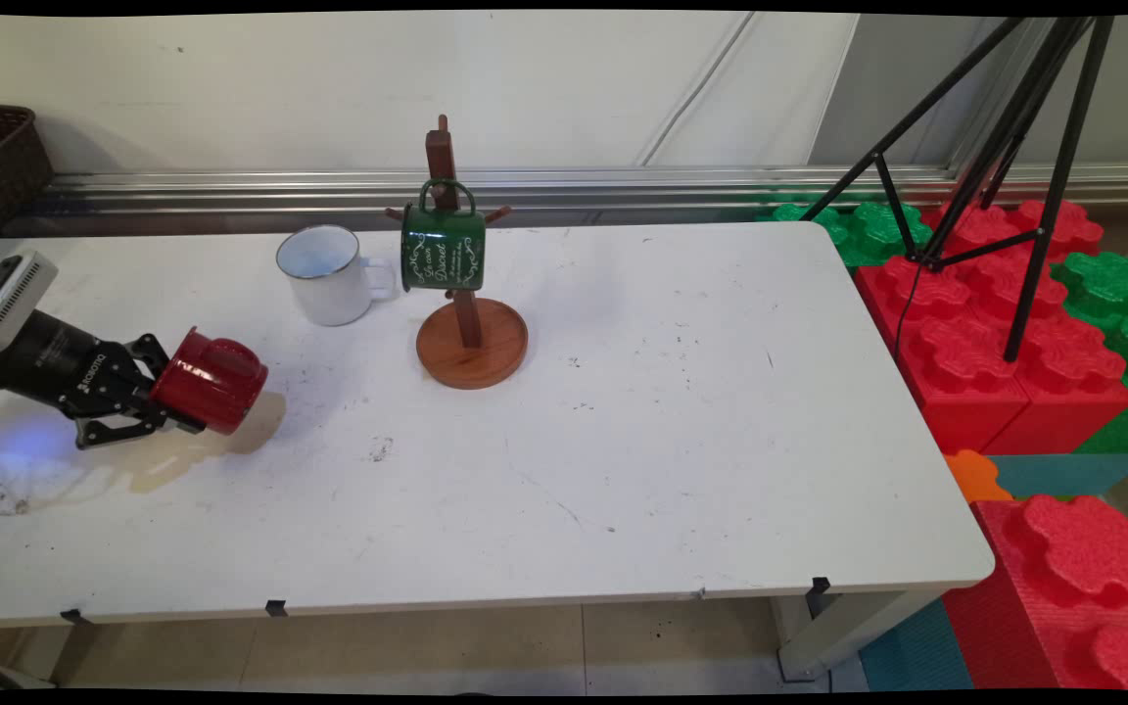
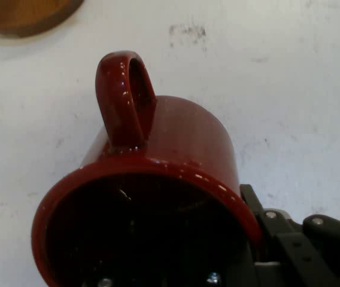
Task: Place the picked object on the table
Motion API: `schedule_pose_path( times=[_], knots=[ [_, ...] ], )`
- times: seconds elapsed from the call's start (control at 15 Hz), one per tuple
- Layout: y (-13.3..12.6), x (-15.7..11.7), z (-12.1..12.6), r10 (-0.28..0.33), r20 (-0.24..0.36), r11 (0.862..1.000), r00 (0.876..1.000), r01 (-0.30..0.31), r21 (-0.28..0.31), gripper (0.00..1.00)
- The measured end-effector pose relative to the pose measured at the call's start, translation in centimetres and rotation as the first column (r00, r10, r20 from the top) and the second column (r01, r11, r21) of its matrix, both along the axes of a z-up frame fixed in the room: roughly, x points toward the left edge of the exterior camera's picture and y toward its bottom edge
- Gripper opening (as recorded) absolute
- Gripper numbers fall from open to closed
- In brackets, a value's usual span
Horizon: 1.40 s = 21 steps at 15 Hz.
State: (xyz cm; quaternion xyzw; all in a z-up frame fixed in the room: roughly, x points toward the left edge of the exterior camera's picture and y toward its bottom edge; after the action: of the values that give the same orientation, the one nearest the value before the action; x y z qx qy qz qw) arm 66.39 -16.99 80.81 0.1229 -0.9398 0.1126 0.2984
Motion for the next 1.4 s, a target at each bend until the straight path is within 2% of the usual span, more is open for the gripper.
schedule_pose_path(
  times=[0.67,1.33,1.4],
  knots=[
    [0.32,0.15,-0.50,-0.027,0.064,1.000,0.998,0.027,0.005,0.00],
    [0.13,0.21,-0.85,-0.037,0.094,0.999,0.995,0.036,0.009,0.00],
    [0.11,0.21,-0.85,-0.037,0.094,0.999,0.995,0.037,0.009,1.00]
  ],
)
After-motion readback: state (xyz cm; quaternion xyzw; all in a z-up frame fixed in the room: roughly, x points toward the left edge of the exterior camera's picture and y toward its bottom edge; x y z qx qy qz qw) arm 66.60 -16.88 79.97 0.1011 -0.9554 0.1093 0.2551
